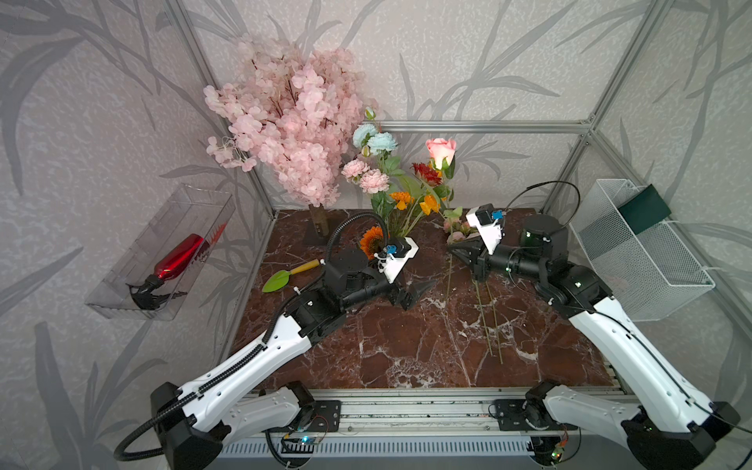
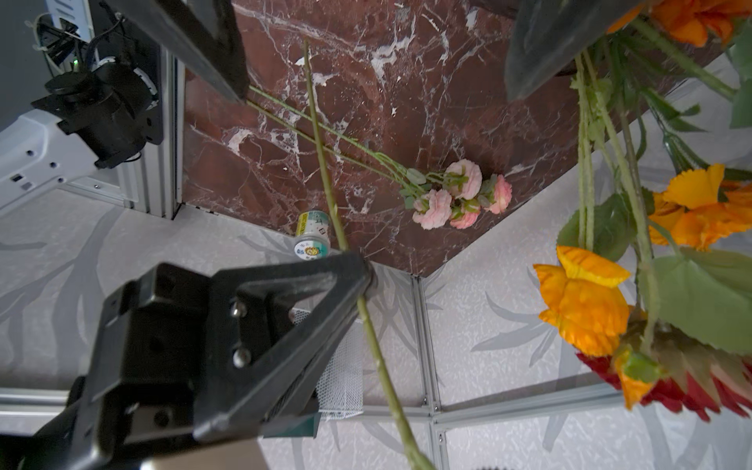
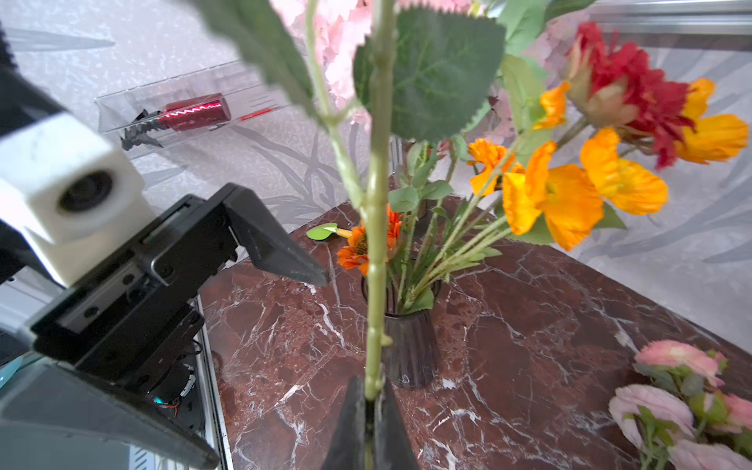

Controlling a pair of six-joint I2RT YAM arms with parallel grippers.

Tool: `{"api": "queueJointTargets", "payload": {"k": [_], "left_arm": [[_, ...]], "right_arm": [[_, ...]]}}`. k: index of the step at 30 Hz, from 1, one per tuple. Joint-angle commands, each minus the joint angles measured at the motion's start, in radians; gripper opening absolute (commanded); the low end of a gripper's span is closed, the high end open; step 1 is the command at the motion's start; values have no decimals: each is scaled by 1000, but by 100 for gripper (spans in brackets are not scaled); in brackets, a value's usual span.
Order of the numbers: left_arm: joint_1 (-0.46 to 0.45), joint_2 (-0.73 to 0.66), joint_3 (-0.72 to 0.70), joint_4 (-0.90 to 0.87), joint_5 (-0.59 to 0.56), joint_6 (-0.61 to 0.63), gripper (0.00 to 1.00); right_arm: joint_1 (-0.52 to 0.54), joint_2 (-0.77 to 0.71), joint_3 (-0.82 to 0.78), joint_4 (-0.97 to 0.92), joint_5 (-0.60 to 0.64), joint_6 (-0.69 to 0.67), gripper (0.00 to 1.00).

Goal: Pick out pink flowers from the vase
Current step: Place the flower at the center of the board.

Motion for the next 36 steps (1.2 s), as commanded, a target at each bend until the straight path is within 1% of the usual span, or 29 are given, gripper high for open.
{"api": "queueJointTargets", "payload": {"k": [1, 4, 11, 16, 24, 30, 33, 36], "left_arm": [[-22, -1, -14, 41, -76, 60, 99], [-35, 16, -25, 64, -91, 81, 99], [-51, 60, -14, 86, -88, 125, 99], [-53, 71, -15, 100, -67, 135, 99], [-55, 20, -58, 100, -72, 129, 99], [-56, 0, -67, 60, -95, 134, 99], [-55, -4, -80, 59, -110, 134, 99], [-55, -5, -87, 63, -114, 131, 99]], "right_arm": [[-52, -13, 38, -51, 4, 27, 0], [-116, -27, 56, -100, 11, 27, 0], [-320, -50, 79, -227, 12, 29, 0], [-411, -52, 78, -306, 53, 15, 0], [-443, -50, 1, -354, 160, 6, 0], [-443, -29, -28, -399, 275, -25, 1], [-443, 11, -28, -437, 328, -27, 1], [-443, 66, -35, -471, 339, -10, 1]]}}
